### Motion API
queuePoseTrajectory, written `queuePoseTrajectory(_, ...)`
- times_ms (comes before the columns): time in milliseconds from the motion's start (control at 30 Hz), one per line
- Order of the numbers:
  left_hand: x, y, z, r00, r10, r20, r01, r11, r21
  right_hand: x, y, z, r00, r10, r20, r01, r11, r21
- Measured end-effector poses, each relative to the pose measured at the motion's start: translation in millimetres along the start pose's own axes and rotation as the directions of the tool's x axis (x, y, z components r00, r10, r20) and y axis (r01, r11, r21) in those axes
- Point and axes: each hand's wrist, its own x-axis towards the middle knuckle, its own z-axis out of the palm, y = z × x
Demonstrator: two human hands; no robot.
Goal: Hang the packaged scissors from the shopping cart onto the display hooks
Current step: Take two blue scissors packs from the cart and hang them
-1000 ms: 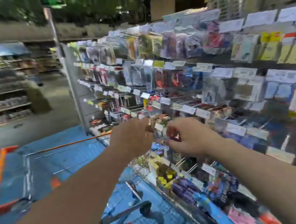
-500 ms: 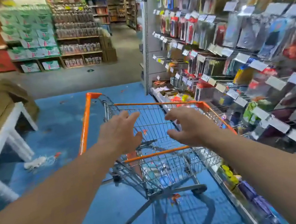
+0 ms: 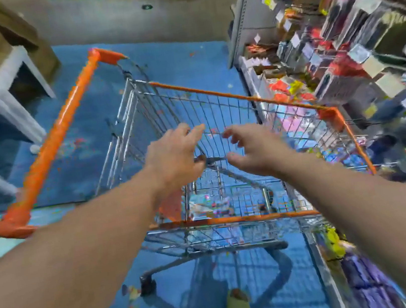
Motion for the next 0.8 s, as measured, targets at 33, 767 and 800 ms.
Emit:
queuePoseTrajectory(33, 13, 2, 17, 1.0, -0.021, 0.015, 0.021, 1.0, -0.002, 13, 14, 13, 1.0, -0.004, 0.031, 0.003, 1.0, 0.015)
queuePoseTrajectory(767, 89, -35, 340, 0.876, 0.072, 0.477, 0.005, 0.987, -0.16, 92, 171, 351, 0.612, 0.558, 0.56, -0.629, 0.773, -0.083)
queuePoseTrajectory(800, 87, -37, 347, 0.874, 0.075, 0.479, -0.001, 0.988, -0.153, 92, 170, 361, 0.598, 0.577, 0.557, -0.658, 0.75, -0.071)
